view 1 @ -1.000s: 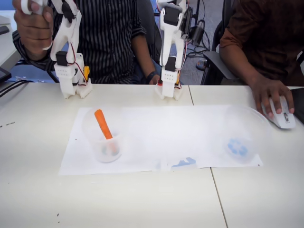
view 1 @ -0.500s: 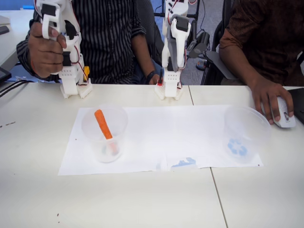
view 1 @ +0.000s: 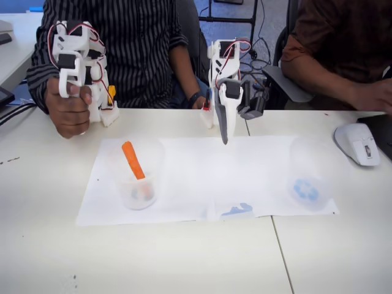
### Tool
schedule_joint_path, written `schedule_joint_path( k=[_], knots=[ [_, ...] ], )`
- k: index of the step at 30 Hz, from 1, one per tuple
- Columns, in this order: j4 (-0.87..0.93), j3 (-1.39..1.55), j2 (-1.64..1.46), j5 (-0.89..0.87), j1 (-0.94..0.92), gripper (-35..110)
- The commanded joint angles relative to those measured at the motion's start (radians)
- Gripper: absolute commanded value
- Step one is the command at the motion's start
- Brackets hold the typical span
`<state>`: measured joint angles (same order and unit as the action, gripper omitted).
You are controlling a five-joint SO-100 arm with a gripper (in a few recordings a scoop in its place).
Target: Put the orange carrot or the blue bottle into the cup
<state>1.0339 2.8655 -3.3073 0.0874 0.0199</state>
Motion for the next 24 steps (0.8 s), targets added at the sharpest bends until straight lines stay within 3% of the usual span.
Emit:
schedule_joint_path(
  k=[1,16,24],
  knots=[
    [-0.046,-0.006,-0.046,-0.089,0.029,14],
    [-0.064,0.173,-0.048,-0.031,0.029,14],
    [-0.170,0.265,-0.046,-0.034,0.029,14]
  ],
)
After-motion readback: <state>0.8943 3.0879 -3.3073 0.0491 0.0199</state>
